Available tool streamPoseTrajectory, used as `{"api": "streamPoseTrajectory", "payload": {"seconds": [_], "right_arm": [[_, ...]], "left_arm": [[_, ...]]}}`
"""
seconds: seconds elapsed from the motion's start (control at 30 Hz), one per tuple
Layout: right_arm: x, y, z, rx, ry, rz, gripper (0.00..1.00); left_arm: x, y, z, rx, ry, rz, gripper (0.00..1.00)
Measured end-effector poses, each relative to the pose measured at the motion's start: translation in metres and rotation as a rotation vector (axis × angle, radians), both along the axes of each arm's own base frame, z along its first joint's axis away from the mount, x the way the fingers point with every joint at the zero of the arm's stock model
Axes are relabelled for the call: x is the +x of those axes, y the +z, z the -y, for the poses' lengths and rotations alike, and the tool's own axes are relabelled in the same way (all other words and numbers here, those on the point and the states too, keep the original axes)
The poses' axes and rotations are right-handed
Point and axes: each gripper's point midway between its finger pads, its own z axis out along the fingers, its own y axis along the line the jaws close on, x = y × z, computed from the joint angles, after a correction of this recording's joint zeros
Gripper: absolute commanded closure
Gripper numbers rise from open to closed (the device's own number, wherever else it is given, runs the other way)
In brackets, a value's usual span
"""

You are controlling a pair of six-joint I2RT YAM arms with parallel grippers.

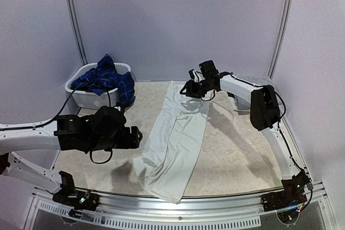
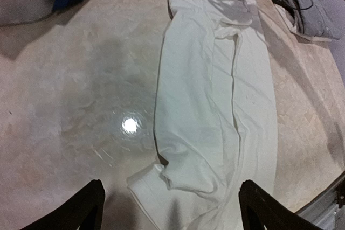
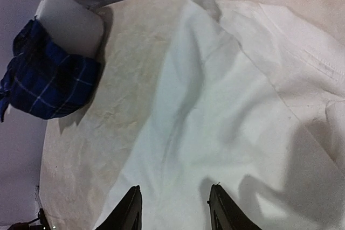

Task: Fold and stack the mixed laundry pile
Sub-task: Rotate the rectangle-folded T-shirt at the center of the board.

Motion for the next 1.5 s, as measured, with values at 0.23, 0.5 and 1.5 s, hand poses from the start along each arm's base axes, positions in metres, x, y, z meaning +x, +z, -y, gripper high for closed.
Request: {"api": "streamPoseTrajectory", "payload": {"seconds": [0.23, 0.5, 1.5], "right_arm": [[-0.04, 0.106, 0.011, -0.024, -0.02, 0.139, 0.52], [-0.075, 0.105, 0.063, -0.167, -0.163, 0.129, 0.54], [-0.224, -0.025, -0.028, -0.265, 0.148, -0.084, 0.66]], "left_arm": [[0.023, 0.003, -0.026, 0.148, -0.045, 0.072, 0.15], [0.035, -0.016, -0.041, 0.206, -0.094, 0.058, 0.16], [0.039, -0.026, -0.048, 0.203, -0.08, 0.078, 0.16]]}}
